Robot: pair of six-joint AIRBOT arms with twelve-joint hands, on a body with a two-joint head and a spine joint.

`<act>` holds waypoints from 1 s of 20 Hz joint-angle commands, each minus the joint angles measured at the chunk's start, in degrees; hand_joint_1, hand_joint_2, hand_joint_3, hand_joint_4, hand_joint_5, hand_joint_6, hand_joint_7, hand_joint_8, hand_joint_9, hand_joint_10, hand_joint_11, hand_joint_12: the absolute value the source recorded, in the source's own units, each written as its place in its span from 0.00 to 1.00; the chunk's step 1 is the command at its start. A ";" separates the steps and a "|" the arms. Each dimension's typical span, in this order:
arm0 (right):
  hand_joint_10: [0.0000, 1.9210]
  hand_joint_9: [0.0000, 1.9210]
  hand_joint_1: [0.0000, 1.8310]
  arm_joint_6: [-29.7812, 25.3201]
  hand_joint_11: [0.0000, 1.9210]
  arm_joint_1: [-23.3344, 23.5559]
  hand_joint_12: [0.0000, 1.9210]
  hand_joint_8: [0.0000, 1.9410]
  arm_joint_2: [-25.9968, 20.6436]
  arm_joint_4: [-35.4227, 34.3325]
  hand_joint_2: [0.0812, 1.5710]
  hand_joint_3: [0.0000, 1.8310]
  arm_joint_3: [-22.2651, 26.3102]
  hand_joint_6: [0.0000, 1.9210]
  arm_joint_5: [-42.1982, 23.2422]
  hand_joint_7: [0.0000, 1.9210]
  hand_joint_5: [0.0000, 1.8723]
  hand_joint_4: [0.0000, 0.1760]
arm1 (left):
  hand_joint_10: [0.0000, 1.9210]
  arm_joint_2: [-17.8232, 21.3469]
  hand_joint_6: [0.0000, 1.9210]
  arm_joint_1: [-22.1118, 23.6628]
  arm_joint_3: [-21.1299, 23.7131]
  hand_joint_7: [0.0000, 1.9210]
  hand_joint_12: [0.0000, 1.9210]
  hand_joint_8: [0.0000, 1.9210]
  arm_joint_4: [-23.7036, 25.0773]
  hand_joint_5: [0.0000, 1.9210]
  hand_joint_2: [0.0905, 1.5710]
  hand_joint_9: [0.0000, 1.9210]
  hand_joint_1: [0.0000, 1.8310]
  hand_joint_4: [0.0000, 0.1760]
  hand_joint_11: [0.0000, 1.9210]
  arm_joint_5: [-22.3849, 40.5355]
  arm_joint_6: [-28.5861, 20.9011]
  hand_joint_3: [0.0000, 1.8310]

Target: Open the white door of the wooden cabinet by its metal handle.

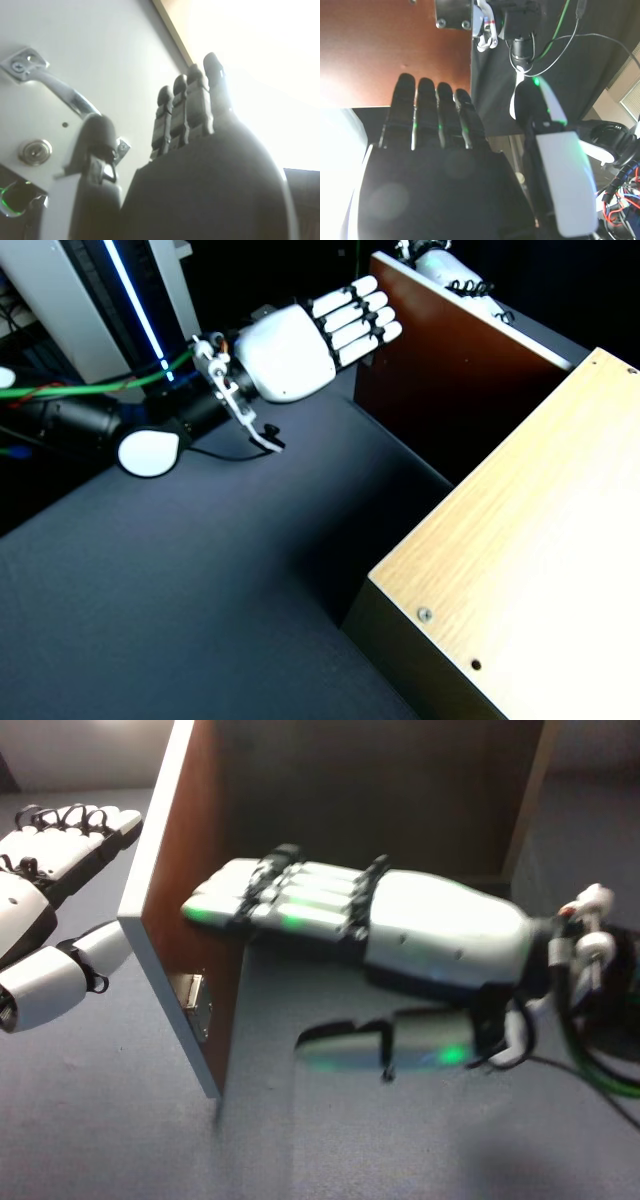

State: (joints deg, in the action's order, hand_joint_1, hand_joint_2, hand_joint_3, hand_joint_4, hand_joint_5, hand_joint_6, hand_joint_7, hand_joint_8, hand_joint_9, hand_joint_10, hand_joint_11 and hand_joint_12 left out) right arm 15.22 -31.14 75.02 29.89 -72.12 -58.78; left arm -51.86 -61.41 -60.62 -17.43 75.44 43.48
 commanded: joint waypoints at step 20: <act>0.00 0.00 0.15 10.53 0.00 -19.77 0.00 0.00 -23.51 -33.58 0.86 0.00 8.22 0.00 -25.06 0.00 0.00 0.00 | 0.00 3.76 0.00 -2.90 2.55 0.03 0.05 0.00 -1.12 0.04 0.96 0.01 0.14 0.00 0.00 12.82 -0.14 0.00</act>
State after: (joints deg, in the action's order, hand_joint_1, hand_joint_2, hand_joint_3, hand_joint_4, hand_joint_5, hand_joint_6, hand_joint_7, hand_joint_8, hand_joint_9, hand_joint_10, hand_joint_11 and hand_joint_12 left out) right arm 26.04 -51.79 51.62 -1.91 -63.44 -76.34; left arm -48.66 -64.58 -58.02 -18.31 80.47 43.48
